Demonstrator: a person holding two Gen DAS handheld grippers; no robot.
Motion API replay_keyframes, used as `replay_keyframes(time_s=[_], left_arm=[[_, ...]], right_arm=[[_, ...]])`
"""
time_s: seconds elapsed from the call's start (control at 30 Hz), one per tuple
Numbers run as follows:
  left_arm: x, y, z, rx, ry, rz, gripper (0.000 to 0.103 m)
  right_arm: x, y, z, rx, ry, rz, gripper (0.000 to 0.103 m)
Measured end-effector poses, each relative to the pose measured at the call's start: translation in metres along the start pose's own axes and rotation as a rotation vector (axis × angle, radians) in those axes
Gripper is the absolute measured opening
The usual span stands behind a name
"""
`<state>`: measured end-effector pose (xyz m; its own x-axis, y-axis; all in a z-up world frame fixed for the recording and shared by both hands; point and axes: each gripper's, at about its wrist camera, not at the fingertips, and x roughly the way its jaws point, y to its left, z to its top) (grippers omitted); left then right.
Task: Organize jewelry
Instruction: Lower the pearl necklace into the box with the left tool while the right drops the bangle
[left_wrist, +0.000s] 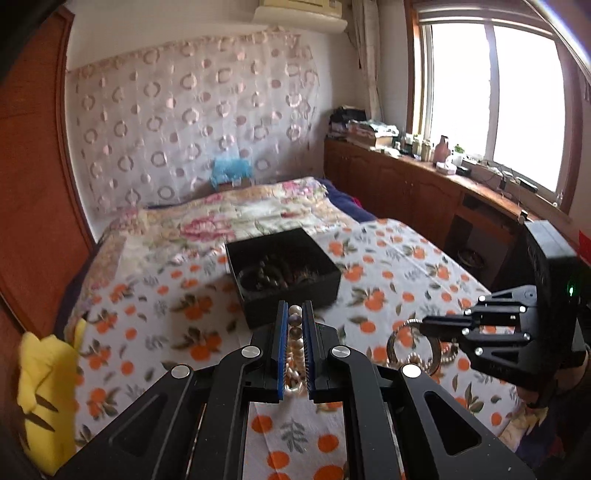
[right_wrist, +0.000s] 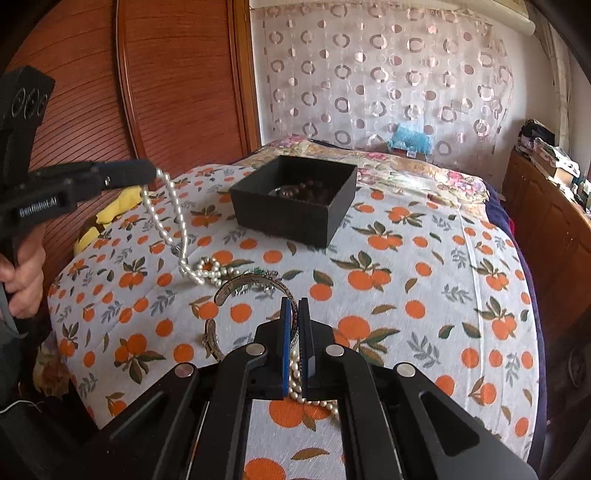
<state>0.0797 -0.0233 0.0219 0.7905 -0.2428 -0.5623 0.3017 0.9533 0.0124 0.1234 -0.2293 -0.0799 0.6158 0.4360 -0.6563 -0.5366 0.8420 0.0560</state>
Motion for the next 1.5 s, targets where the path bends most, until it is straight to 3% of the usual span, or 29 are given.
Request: replay_keyframes(time_s=[0.67,1.07,1.27,1.5], left_arm=[[-0.014,0.005,0.088,0.040,-0.144,0.009,0.007],[0.003,0.013,0.142,0.063,-0.201,0.036,0.007],[0.039,0.020,0.135,0.056,-0.145,0.033,0.007],[0.101,0.036,0.092,0.024,0.010,0.008,0.007]], right_arm=[[0.004,-0.014,0.060,-0.021,-0.060,-0.003,0.005],[0.032,-0.037,0.101,-0.018,-0.075,0.008,0.005],[0.050,-0.047,0.112,-0.015,-0.065,0.012,0.005],[0.070,-0.059,0.118,-0.004,-0.048,0.001,0.005]])
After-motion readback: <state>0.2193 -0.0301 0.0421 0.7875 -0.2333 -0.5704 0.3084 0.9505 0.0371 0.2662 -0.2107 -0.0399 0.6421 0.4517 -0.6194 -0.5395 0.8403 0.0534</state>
